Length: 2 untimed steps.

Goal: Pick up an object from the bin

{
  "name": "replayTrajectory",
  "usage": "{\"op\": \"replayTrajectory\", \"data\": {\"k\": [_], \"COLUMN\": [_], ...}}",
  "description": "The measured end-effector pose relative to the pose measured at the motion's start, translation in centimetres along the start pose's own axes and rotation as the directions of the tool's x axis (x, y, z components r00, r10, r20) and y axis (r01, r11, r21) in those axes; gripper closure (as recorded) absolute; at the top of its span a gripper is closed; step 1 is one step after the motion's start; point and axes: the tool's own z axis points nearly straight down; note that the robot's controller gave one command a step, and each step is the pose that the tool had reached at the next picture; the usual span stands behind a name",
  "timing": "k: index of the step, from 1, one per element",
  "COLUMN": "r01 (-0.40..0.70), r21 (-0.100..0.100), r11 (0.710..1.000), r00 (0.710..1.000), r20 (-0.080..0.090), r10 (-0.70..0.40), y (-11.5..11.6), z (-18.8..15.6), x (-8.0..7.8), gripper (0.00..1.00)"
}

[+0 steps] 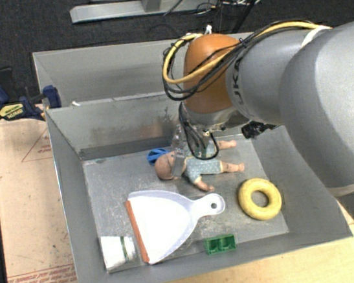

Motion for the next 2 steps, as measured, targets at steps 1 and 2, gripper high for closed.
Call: {"op": "replayTrajectory", "data": {"k": [1,2], "r01": [0.0,0.006], "r21": [-0.001,0.0], "r11": [1.0,1.0], "r00": [1.0,1.0], "r20": [0.001,0.004], "r10": [0.0,-0.006], "y": [0.0,-0.4], "z": [0.0,-3.4], "x": [0.0,0.0], "gripper": [1.0,1.0]}}
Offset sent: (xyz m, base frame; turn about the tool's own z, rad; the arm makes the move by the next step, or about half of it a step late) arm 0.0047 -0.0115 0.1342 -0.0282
